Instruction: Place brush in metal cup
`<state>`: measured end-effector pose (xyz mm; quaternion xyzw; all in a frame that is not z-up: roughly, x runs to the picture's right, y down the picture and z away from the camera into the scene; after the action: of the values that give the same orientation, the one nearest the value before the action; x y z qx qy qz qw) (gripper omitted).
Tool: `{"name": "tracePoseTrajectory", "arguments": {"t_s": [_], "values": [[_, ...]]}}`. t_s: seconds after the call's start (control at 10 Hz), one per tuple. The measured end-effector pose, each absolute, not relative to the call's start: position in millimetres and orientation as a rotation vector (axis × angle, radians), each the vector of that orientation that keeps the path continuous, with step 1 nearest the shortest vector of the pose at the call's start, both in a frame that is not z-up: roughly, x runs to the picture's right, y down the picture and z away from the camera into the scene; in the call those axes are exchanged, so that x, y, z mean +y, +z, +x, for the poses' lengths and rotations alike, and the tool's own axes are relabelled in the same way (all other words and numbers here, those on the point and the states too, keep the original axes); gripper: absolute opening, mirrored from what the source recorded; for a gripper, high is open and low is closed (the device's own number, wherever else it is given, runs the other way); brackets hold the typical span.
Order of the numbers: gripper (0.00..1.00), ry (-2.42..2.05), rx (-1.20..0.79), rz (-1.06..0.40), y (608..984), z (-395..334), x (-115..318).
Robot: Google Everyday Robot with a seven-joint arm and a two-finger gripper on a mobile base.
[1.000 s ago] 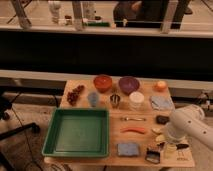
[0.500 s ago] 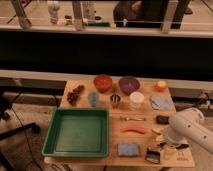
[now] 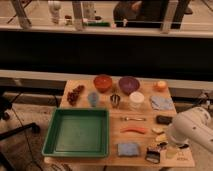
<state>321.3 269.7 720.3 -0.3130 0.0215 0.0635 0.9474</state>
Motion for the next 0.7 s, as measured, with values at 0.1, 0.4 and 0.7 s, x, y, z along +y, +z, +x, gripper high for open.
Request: {"name": "tracePoseTrajectory", "arguments": {"t_s": [0.1,0.4,0.7], "values": [[0.80,0.136,0.044,-0.643,722.5,323.0,272.4],[0.80,0.161,0.041,-0.673,722.8,333.9,280.0],[0.80,0.190,0.036,-0.686,720.0,340.4,285.2]]}}
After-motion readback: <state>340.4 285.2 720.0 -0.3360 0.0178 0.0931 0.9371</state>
